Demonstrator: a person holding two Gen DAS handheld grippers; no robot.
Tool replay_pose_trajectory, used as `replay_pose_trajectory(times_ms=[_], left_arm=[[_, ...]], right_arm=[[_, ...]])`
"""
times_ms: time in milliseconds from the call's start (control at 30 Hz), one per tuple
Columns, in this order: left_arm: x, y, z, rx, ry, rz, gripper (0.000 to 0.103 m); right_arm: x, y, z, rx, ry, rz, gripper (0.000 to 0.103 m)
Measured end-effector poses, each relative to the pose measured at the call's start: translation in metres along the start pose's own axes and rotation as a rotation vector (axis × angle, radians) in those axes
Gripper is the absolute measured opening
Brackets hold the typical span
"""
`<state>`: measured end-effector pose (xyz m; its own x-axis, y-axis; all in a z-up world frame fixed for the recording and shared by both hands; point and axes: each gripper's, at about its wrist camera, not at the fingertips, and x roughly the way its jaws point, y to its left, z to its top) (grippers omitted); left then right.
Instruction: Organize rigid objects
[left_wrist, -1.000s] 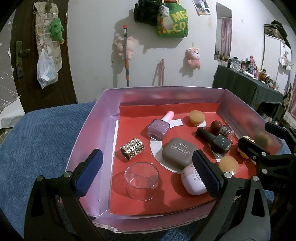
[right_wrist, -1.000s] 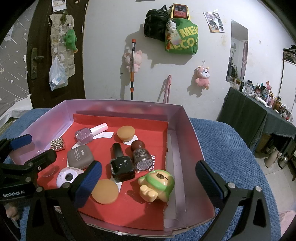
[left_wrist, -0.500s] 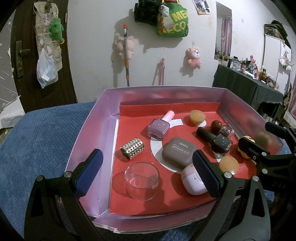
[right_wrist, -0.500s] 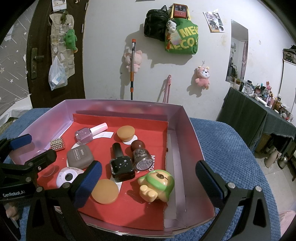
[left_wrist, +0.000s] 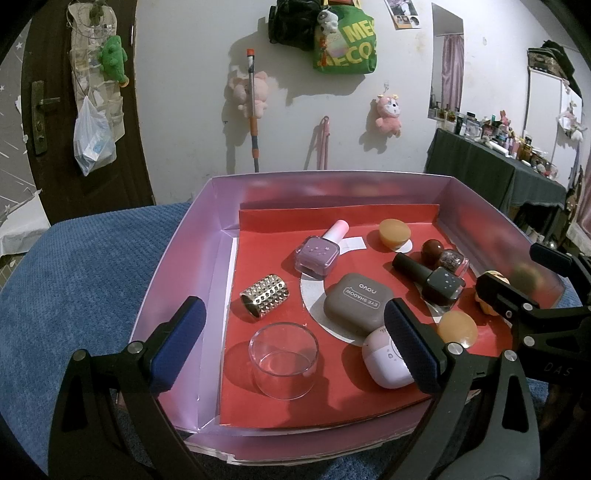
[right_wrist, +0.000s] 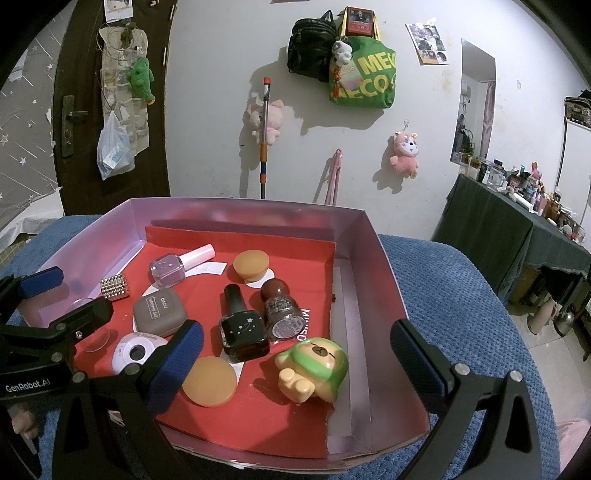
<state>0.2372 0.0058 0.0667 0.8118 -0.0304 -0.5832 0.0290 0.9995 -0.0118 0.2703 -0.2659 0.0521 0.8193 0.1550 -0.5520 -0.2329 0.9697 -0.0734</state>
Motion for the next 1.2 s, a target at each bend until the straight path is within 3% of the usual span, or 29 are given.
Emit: replay_pose_trajectory(times_ms=[1200], left_arm=[[-0.0087, 0.0042, -0.0029, -0.02, -0.023, 0.022, 0.099]], right_arm=[[-0.0046, -0.0044, -0.0014, 0.017, -0.022, 0.024, 0.103]])
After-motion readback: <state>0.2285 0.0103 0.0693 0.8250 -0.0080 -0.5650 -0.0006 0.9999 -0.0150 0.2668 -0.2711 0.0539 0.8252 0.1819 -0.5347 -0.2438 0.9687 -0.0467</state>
